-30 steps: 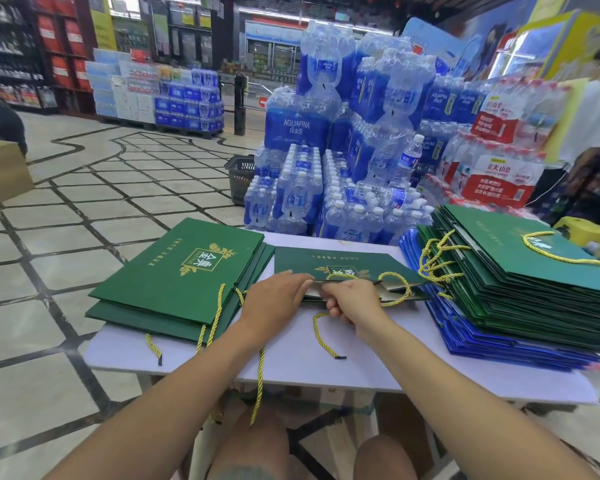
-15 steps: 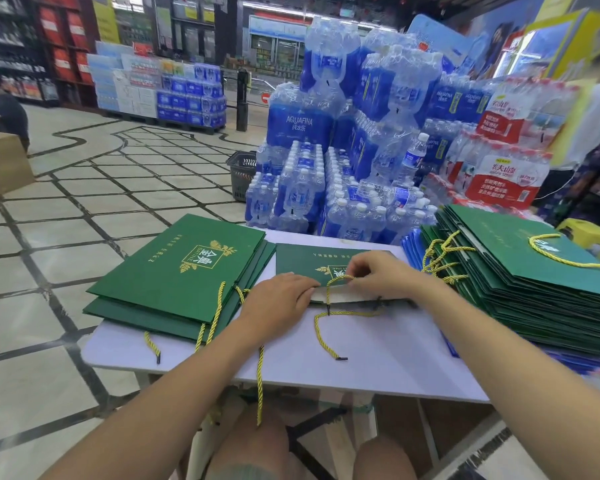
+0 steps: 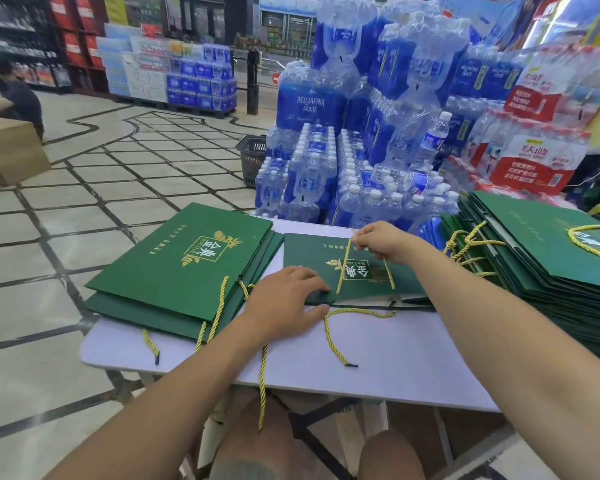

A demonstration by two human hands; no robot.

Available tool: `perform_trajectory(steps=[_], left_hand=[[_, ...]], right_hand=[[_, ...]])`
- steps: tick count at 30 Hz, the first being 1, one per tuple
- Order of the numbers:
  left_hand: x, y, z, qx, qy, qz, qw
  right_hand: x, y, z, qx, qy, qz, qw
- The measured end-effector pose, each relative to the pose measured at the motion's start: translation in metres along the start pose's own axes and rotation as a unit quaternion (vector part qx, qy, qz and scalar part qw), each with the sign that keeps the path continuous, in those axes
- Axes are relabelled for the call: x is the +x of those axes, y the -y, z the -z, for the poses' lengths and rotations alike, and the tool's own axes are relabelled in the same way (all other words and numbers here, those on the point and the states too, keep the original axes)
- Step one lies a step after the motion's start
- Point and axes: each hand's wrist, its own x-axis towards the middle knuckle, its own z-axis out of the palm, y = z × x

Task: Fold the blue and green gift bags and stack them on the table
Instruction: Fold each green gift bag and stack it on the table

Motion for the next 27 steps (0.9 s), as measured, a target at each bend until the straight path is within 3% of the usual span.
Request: perform_trajectory(steps=[6, 9, 11, 14, 16, 18, 20, 21, 24, 27], left_hand=[[0.006, -0.002, 0.005, 0.008, 0.024, -0.002, 1.000], [0.015, -0.008, 0.012, 0.069, 0.042, -0.025, 0.996], [0.022, -0.009, 0.021, 0.108, 0.038, -0.018, 0.993], [0.032, -0.010, 0.039, 0.123, 0.008, -0.006, 0.992], [0.040, -0.011, 0.052, 0.098, -0.005, 0.025, 0.995], [0.046, -0.012, 0.062, 0.072, -0.021, 0.056, 0.996], [0.048, -0.014, 0.069, 0.057, -0.042, 0.068, 0.995], [0.048, -0.016, 0.071, 0.053, -0.054, 0.071, 0.995], [0.043, -0.031, 0.077, 0.061, -0.080, 0.079, 0.992], [0.037, -0.044, 0.079, 0.080, -0.101, 0.081, 0.988]], right_hand=[[-0.008, 0.000, -0.005, 0.023, -0.036, 0.019, 0.999], [-0.026, 0.010, 0.005, -0.043, -0.060, 0.062, 0.995], [-0.050, 0.016, 0.007, -0.101, -0.130, 0.108, 0.980], [-0.102, 0.025, 0.003, -0.077, -0.228, 0.139, 0.961], [-0.138, 0.026, 0.002, -0.068, -0.170, 0.070, 0.981], [-0.162, 0.021, 0.001, -0.066, -0.051, -0.050, 0.995], [-0.173, 0.014, -0.006, 0.031, 0.020, -0.107, 0.994], [-0.172, 0.012, -0.010, 0.140, 0.025, -0.102, 0.985], [-0.158, 0.018, -0.023, 0.416, -0.012, -0.067, 0.907], [-0.144, 0.040, -0.028, 0.478, -0.066, -0.031, 0.875]])
